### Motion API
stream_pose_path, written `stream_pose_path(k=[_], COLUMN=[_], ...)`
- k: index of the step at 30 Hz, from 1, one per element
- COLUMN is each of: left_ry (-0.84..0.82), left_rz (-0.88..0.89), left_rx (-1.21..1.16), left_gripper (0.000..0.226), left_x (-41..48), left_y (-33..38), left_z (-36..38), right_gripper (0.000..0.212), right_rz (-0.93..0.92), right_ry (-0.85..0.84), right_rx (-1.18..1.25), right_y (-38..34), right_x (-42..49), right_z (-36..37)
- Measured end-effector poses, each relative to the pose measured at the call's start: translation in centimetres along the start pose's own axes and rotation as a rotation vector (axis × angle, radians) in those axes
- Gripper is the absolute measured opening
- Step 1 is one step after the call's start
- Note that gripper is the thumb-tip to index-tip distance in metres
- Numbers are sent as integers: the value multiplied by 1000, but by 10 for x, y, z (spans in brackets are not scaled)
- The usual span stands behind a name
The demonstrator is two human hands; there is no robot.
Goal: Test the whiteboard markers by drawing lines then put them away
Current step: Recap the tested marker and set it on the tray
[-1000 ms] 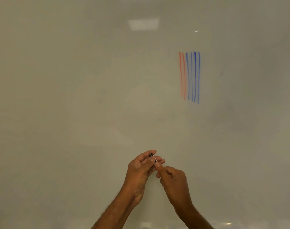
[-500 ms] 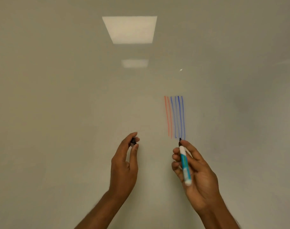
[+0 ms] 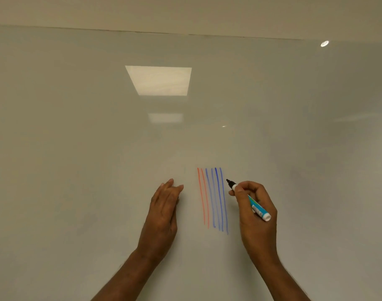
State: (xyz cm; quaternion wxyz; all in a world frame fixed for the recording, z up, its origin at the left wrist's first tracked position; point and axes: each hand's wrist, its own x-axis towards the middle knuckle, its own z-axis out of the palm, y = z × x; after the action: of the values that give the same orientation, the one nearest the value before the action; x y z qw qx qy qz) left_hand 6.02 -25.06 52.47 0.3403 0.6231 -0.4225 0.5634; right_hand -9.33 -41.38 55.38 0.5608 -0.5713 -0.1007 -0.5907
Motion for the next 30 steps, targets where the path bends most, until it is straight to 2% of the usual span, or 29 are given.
stream_pose_path(k=[6,15,19,23,30], left_ry=[51,125,127,122,147], left_rz=[65,-23,-1,22,99], left_rx=[29,-45,-16,11,34], left_gripper=[42,41,40,40,40], left_x=[1,4,5,5,8], left_y=[-10,-4,-5,-5,-2], left_z=[10,11,12,13,12], right_gripper=[17,27,25,41,29], right_rz=[-120,-170,-193,-145,-142], right_ry=[-10,2,9,17,18], right_rx=[-121,-152,-191,-232,-389], right_y=[21,33,47,76,116], right_x=[28,48,27,-9,-63], right_z=[3,11,-1,-22,-53])
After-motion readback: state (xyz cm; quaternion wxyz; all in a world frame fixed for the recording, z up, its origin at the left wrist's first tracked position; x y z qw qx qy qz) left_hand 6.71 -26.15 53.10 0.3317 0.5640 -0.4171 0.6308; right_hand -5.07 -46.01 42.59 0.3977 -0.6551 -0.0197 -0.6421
